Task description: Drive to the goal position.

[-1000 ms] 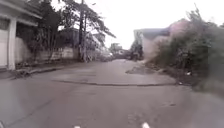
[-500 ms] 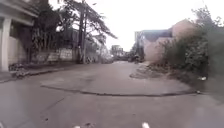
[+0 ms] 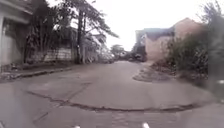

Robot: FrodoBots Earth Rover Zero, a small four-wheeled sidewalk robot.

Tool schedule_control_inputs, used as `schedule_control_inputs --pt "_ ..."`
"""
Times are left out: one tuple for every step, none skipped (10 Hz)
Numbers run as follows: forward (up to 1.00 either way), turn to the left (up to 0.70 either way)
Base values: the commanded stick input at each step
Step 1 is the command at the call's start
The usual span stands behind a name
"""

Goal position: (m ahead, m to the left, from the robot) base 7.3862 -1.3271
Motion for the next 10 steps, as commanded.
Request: schedule_control_inputs --pt "1.0 0.01" --pt "1.0 0.01" --pt "1.0 0.01" --pt "1.0 0.01" --pt "1.0 0.01" --pt "1.0 0.01" --pt "1.0 0.01" --pt "1.0 0.01" --pt "1.0 0.01" --pt "1.0 -0.26"
